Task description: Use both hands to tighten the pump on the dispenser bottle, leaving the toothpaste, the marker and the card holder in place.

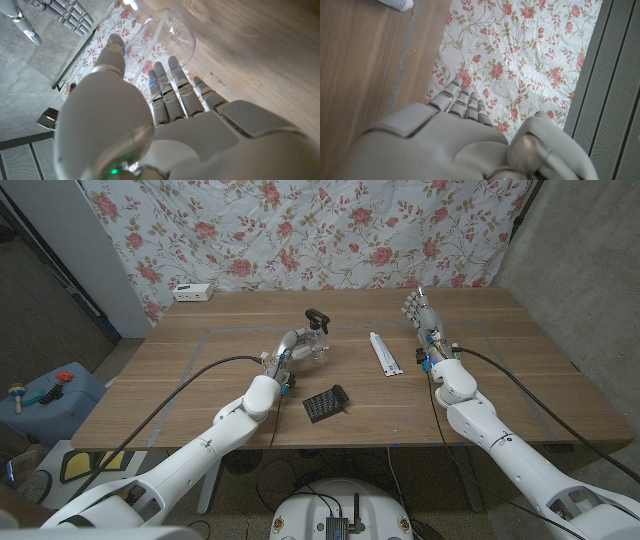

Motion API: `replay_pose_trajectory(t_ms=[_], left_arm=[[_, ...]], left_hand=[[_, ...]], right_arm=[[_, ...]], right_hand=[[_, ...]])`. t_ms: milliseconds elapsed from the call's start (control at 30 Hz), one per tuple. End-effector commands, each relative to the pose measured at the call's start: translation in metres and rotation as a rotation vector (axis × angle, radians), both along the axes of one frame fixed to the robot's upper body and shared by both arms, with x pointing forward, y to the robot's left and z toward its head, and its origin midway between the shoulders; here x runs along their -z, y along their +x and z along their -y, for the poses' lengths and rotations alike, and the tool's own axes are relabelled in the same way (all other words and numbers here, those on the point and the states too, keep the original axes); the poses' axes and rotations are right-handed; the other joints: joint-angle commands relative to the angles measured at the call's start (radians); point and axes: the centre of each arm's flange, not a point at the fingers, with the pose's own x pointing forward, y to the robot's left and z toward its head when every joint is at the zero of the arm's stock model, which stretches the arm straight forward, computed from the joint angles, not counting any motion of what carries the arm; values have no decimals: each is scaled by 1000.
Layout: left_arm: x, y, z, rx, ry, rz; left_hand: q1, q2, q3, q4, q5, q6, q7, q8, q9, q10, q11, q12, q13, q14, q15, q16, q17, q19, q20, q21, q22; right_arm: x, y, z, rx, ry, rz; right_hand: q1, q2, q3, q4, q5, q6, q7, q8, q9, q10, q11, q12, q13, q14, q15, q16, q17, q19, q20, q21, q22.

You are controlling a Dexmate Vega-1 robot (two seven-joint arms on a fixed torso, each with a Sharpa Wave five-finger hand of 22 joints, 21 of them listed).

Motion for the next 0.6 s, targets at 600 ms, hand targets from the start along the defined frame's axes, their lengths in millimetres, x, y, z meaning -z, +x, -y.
replay_pose_trajectory(t_ms=[600], left_arm=[[15,6,-5,11,-3,-26]], left_hand=[[-86,77,76,67,2,115,-47,-12,2,-11,-8,-19,-11,-24,-94,-3,1,-8,-34,0,3]], right_arm=[[13,2,1,1,31,-6]], right_hand=[[-9,1,2,9,12,20,-22,11,1,7,9,8,0,-11,-12,-3,2,12,-79,10,2]])
